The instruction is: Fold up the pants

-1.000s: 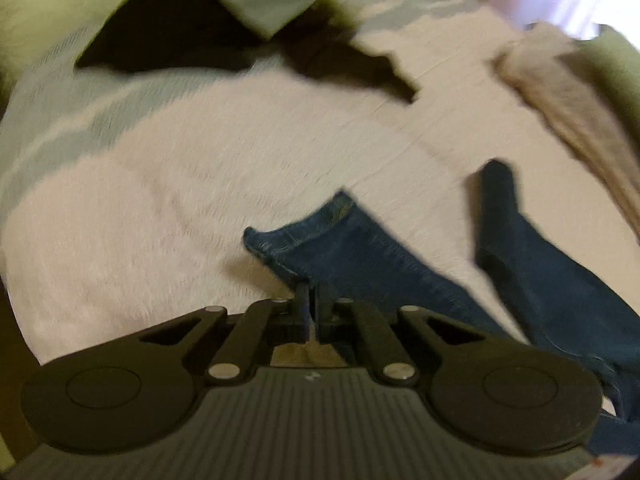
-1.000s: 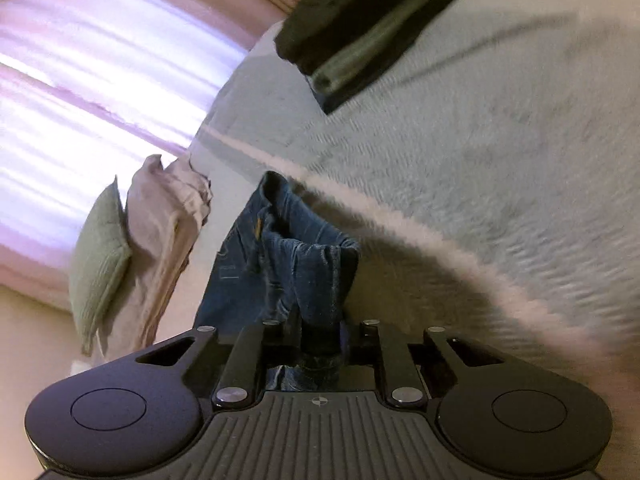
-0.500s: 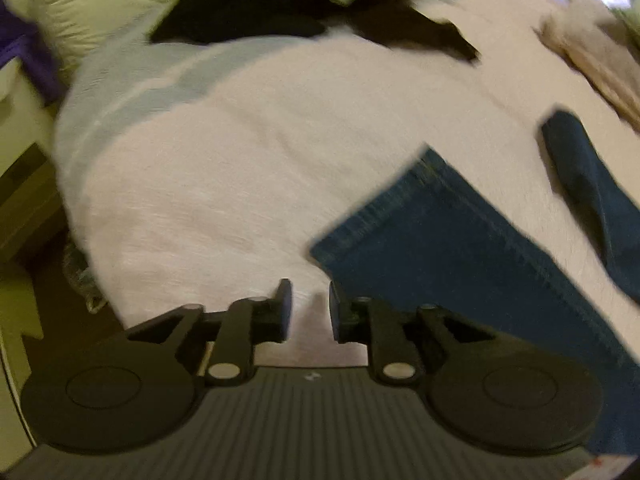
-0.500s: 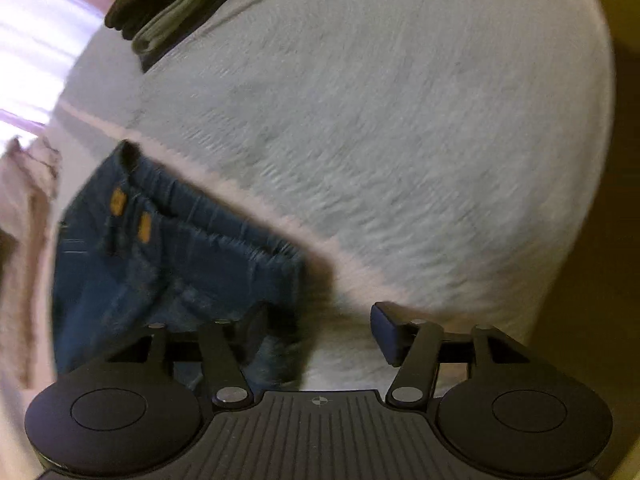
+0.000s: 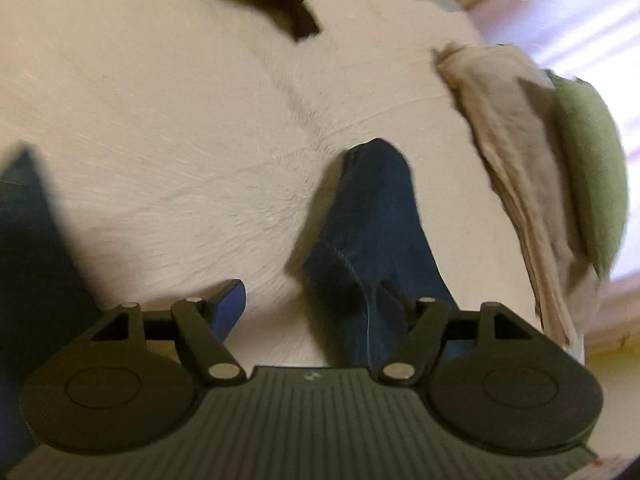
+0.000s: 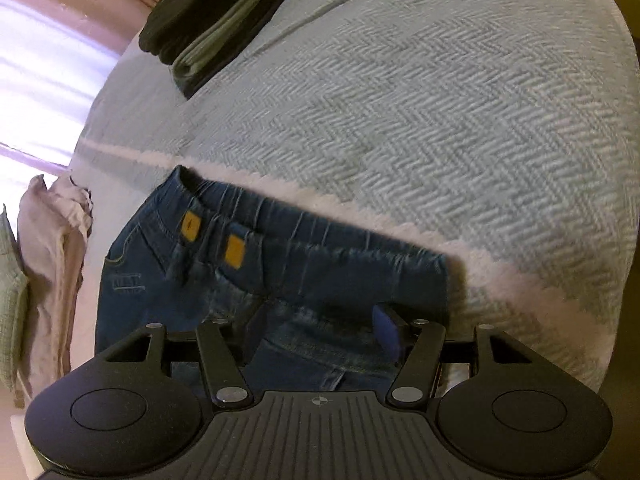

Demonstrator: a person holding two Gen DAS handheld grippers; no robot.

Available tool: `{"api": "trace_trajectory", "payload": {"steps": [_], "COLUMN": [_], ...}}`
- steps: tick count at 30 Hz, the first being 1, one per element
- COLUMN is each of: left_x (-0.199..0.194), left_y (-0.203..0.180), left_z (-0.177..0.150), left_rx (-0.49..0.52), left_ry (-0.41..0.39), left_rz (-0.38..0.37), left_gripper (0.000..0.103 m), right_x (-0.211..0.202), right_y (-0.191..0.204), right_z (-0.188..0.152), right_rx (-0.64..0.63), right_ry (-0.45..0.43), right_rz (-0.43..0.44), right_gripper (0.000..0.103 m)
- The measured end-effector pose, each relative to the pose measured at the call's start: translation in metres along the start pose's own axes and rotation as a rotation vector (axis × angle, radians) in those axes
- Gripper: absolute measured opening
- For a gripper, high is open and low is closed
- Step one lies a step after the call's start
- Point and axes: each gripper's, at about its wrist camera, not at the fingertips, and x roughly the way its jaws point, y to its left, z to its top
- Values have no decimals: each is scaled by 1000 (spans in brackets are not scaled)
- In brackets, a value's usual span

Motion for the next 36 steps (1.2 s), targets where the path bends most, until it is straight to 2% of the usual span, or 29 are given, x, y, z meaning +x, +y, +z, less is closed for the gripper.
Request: {"api": "trace_trajectory", "payload": {"steps": [1,3,4,5,8,9,12,13,14,15,16,18,20,21,23,25,27,29,30,31,32,33,34,36], "left_x": [12,28,30,22,-14,-26,-50,-50,-41,-28,-8,23,49,57,65,72,87,109,116,118,118,118,117,109], "left_y": [-1,-11,-24,-44,-121,-142,-178,-180,-178,-173,-164,-139,-112,-97,-75,-67,-59,-52,-51,-51,-53,-55,-56,-59], "left_z": [4,17,23,31,45,47,52,55,58,63,71,88,104,109,109,110,120,123,122,121,119,120,121,128], "left_rx": [-29,-32,-3,87,504,603,811,836,844,828,783,682,550,472,366,315,241,139,100,83,82,82,86,127], "left_ry": [-4,-10,-12,-60,-230,-278,-374,-379,-370,-359,-342,-295,-194,-136,-87,-62,2,77,76,62,42,28,14,-41], "left_rz": [9,0,-7,-47,-153,-196,-299,-291,-234,-153,-31,124,187,164,119,75,8,-24,-29,-40,-67,-59,-50,-44], "left_gripper": [56,10,7,7,7,8,14,23,29,47,54,55,55,55,54,54,56,56,56,45,30,9,6,5], "right_x": [-1,-2,-8,-9,-15,-15,-16,-15,-14,-13,-12,-9,-9,-10,-10,-8,-7,-6,-5,-4,-2,-1,0,1], "right_y": [-1,0,-1,0,5,8,14,16,17,18,19,18,17,16,14,16,22,29,33,36,39,43,45,49], "right_z": [0,-3,-4,-4,-5,-6,-11,-14,-18,-22,-26,-33,-40,-44,-49,-53,-56,-59,-60,-62,-64,-67,-70,-74], "right_rx": [9,40,57,69,78,82,105,113,118,119,116,104,105,112,125,124,109,92,83,75,68,61,58,56], "right_ry": [-8,-27,-40,-54,-109,-120,-137,-138,-136,-128,-120,-112,-112,-110,-109,-109,-117,-119,-117,-114,-111,-107,-105,-105], "right_rz": [-8,-19,-23,-24,-37,-41,-41,-43,-44,-47,-57,-79,-97,-106,-121,-133,-140,-144,-146,-147,-147,-148,-148,-147], "right_gripper": [56,56,56,56,56,56,56,56,56,56,56,56,56,56,56,56,56,56,56,56,56,56,56,56]}}
